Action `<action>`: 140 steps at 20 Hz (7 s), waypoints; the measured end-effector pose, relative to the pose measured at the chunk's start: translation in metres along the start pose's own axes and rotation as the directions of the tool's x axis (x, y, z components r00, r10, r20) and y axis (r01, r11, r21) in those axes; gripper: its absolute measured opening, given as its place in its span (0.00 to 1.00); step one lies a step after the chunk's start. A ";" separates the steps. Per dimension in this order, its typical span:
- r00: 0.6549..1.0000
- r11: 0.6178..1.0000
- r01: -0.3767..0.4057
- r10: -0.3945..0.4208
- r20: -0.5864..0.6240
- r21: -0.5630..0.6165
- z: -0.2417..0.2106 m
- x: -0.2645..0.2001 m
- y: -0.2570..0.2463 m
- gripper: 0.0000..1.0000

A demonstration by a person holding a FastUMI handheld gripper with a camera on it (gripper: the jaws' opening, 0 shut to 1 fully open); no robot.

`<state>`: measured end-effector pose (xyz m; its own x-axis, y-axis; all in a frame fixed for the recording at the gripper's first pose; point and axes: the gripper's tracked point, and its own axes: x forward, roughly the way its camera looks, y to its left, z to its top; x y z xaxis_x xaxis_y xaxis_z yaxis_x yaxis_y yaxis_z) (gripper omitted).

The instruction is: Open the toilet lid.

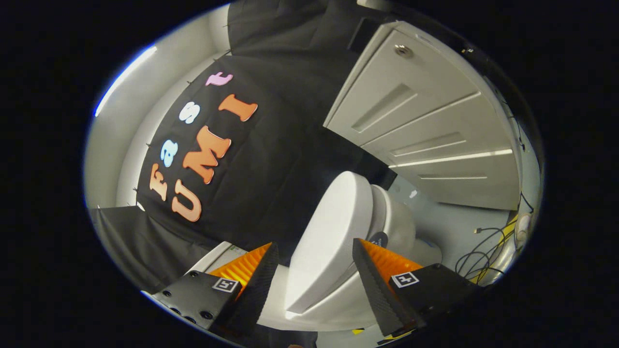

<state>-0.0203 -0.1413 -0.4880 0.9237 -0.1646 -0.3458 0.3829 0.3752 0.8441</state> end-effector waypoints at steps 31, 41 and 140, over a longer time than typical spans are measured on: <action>0.999 0.979 0.021 -0.026 0.021 0.205 -0.005 0.064 -0.032 0.08; 0.992 0.995 -0.026 0.038 0.124 -0.099 0.015 0.068 0.128 0.08; 0.977 0.433 -0.137 0.208 -0.049 -0.891 -0.078 -0.037 0.568 0.98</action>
<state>0.1640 0.1485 -0.0280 0.9824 -0.0382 -0.1827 0.0476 0.9977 0.0473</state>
